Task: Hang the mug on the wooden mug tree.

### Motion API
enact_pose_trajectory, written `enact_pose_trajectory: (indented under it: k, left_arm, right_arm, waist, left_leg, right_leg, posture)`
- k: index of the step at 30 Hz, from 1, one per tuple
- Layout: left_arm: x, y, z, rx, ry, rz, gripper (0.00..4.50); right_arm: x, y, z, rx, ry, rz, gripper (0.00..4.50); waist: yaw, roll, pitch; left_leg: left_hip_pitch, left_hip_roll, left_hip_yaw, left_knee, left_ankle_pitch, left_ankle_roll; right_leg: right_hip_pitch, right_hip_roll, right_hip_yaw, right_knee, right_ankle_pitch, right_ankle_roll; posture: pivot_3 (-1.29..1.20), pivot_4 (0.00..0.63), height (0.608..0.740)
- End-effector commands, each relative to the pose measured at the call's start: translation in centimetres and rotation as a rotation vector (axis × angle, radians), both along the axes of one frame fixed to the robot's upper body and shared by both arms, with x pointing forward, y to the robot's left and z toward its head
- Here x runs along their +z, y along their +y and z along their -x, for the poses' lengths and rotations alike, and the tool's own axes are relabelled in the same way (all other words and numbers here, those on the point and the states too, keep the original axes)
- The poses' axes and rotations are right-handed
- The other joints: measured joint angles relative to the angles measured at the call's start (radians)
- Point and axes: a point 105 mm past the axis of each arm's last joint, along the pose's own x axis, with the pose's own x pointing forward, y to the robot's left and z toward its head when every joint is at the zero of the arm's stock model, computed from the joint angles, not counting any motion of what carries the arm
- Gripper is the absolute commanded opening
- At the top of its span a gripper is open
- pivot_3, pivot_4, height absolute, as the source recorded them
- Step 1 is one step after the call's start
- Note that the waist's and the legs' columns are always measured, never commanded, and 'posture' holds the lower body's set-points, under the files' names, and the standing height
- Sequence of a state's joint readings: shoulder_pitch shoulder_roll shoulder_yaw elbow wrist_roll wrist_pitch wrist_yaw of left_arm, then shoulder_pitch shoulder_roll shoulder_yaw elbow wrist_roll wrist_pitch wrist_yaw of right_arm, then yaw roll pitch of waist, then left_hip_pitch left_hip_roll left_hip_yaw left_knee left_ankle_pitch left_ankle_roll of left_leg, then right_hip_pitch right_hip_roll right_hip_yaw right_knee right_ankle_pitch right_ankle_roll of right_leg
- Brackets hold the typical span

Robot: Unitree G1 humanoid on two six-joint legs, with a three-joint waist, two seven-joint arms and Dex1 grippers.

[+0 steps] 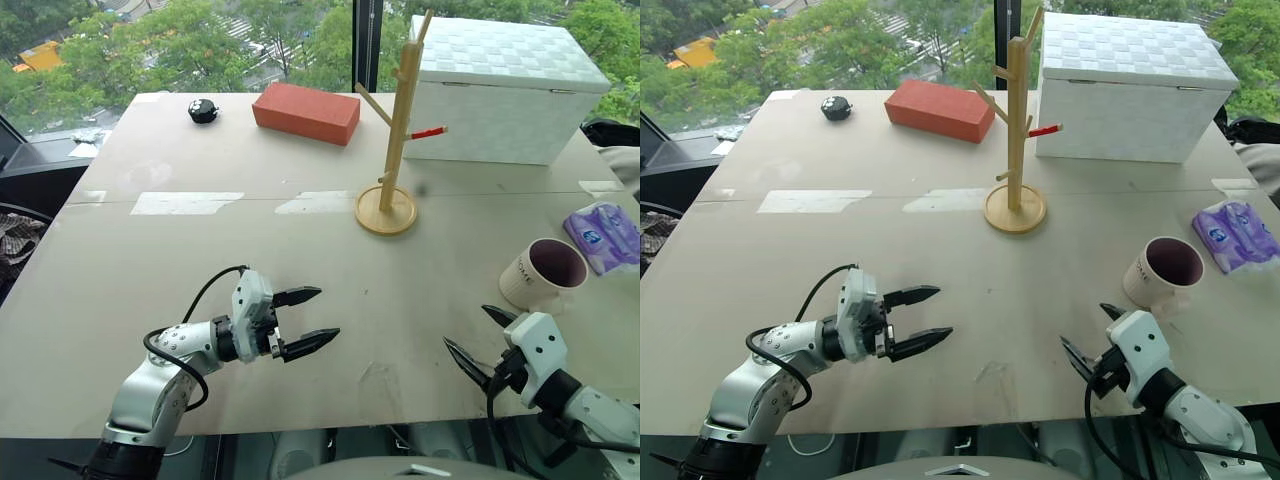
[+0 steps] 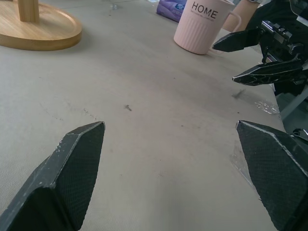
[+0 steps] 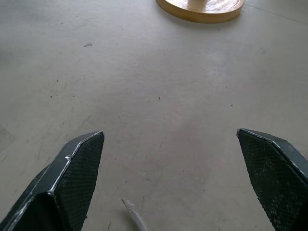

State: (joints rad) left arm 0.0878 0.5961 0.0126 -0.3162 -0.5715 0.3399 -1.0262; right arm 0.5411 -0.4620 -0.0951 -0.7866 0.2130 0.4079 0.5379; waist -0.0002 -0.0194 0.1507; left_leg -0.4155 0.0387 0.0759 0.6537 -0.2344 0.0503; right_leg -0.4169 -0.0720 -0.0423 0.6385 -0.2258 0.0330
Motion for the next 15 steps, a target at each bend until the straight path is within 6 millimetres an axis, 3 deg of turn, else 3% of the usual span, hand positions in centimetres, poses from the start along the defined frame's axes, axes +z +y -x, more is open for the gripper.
enact_pose_trajectory:
  k: [1, 4, 15]
  left_arm:
    - [2.4, -0.5, -0.6, -0.018, -0.077, 0.056, 4.50]
    - [4.4, -1.6, -0.8, -0.110, -0.128, 0.128, 4.50]
    - [4.3, -2.5, 1.2, -0.356, -0.164, 0.114, 4.50]
  right_arm:
    - [1.1, 0.3, -0.1, -0.013, -0.069, -0.023, 4.47]
    - [0.7, -0.5, 0.4, -0.072, -0.063, -0.023, 4.47]
    - [-1.4, -5.8, 4.1, -0.499, 0.023, 0.042, 4.47]
  waist:
    - [0.000, 0.000, 0.000]
    - [0.018, 0.000, 0.000]
    - [0.014, 0.002, -0.001]
  left_leg:
    - [0.000, 0.000, 0.000, 0.000, 0.000, 0.000]
    - [0.000, 0.000, -0.002, 0.000, 0.000, 0.000]
    - [0.000, 0.001, 0.000, -0.001, -0.003, -0.005]
  right_leg:
    - [0.000, 0.000, 0.000, 0.000, 0.000, 0.000]
    - [0.000, 0.000, -0.002, 0.000, 0.000, 0.000]
    - [-0.001, 0.000, 0.000, -0.001, 0.000, 0.000]
  posture:
    - [0.00, 0.150, 0.740]
    - [0.00, 0.150, 0.740]
    - [0.00, 0.150, 0.740]
